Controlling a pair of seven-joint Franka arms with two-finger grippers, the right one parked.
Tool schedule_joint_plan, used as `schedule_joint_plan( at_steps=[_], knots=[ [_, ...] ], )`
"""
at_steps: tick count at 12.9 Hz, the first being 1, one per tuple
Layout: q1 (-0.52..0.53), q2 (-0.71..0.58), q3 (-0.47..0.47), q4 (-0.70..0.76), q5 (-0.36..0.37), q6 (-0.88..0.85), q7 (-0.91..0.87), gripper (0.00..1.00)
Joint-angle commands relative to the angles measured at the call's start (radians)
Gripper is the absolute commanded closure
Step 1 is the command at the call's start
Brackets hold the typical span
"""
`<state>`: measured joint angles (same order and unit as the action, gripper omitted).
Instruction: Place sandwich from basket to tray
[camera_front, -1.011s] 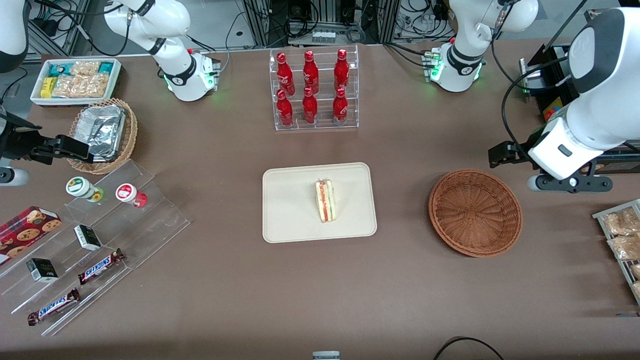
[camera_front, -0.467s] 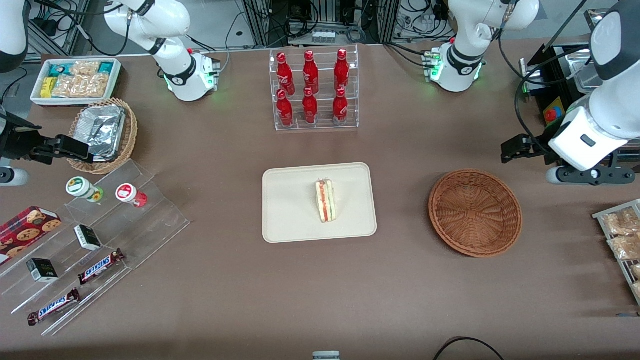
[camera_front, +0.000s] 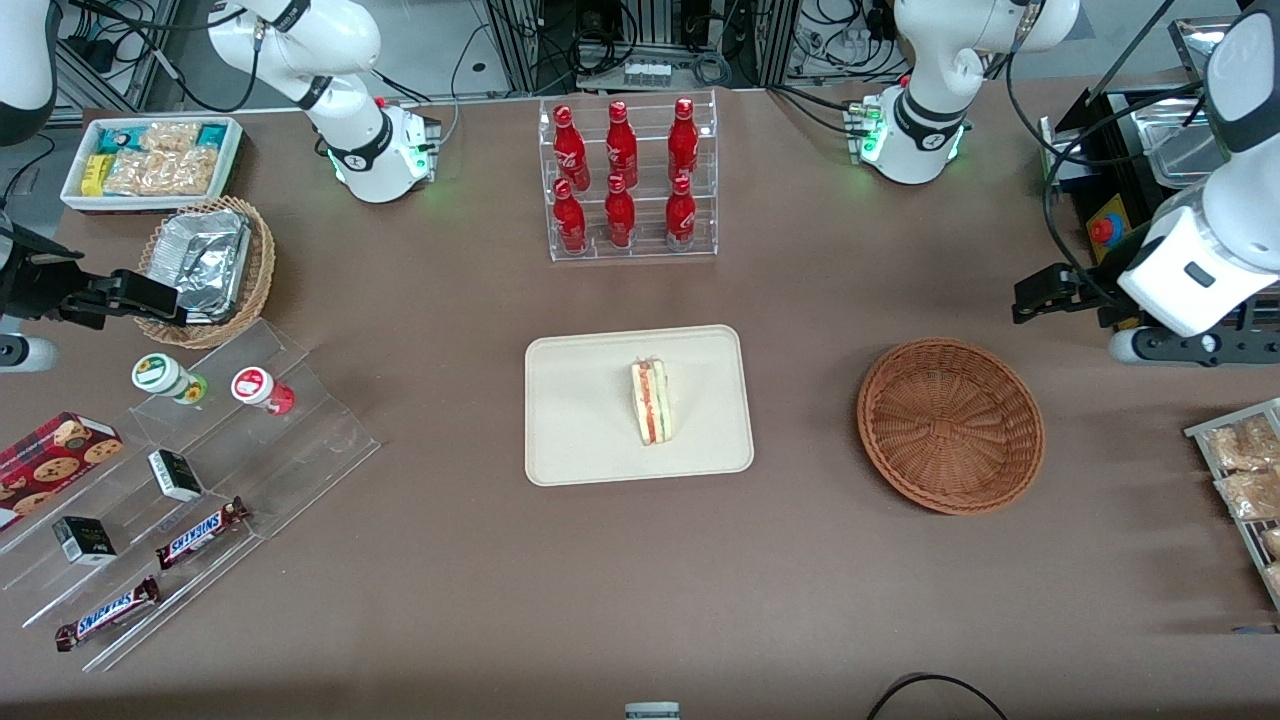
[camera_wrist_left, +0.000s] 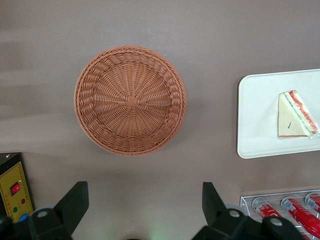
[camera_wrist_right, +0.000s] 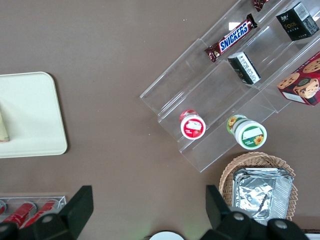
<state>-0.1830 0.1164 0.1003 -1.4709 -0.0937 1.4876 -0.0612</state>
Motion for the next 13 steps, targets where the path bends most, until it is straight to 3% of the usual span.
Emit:
schedule_joint_plan(
  at_steps=[1, 7, 13],
  knots=[
    [0.091, -0.035, -0.086, -0.025, 0.016, -0.007, 0.009, 0.0],
    [0.22, -0.038, -0.197, -0.02, 0.02, -0.02, 0.009, 0.0],
    [0.221, -0.064, -0.177, -0.016, 0.029, -0.095, 0.011, 0.0]
  ],
)
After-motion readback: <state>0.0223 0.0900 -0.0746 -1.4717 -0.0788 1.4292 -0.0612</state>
